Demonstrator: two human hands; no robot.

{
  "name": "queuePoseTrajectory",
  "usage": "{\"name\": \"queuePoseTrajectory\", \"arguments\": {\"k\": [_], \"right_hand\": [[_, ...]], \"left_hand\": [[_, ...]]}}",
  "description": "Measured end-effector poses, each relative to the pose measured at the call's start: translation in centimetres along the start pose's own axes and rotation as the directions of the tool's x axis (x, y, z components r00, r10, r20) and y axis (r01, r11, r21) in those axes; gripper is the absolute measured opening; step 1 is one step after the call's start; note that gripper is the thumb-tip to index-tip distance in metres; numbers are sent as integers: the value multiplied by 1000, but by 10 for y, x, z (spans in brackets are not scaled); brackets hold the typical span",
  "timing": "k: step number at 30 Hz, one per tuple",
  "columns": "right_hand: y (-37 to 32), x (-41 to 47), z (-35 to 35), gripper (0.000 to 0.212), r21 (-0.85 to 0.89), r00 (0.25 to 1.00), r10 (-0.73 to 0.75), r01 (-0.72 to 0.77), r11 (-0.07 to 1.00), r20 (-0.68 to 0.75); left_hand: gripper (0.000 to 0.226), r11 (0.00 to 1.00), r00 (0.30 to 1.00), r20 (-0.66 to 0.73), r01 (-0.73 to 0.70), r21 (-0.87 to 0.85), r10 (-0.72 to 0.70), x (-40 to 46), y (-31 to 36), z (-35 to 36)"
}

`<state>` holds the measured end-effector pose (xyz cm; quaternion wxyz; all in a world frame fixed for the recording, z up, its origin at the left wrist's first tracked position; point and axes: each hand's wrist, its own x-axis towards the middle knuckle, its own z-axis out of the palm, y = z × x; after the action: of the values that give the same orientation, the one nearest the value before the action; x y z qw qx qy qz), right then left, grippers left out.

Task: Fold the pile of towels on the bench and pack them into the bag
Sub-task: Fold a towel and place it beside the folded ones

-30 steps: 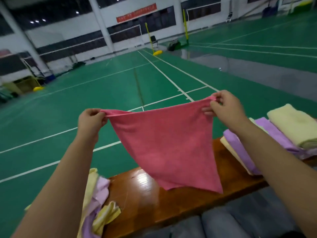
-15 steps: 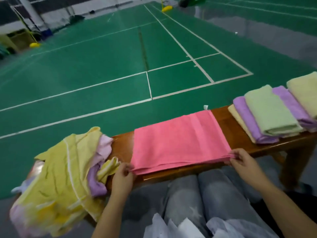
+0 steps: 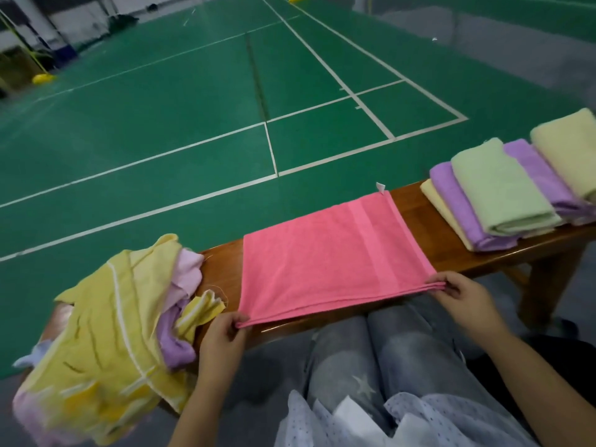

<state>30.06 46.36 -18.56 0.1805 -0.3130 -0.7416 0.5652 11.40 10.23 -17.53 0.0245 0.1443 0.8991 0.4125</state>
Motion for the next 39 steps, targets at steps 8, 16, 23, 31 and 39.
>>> {"name": "queuePoseTrajectory", "arguments": {"k": [8,16,23,31,39], "right_hand": [[-88,27,-26,19,12,985,-162,163,987,-52],[-224,48,-80,23,66,843,-523,533,843,-125],[-259,53,-93,20,59,821,-571,570,819,2],[-225,63,-78,43,536,966,-244,160,829,89],[-201,38,-3,4,495,998,-28,53,867,-58]], "left_hand": [[18,985,995,-88,-54,-165,40,56,68,-42],[36,579,970,-56,-187,-794,236,90,173,-125],[40,434,957,-141,-244,-867,255,102,190,-139],[27,456,994,-107,-87,-886,-19,91,184,-117],[16,518,978,-43,71,-852,-206,56,203,-38]]}}
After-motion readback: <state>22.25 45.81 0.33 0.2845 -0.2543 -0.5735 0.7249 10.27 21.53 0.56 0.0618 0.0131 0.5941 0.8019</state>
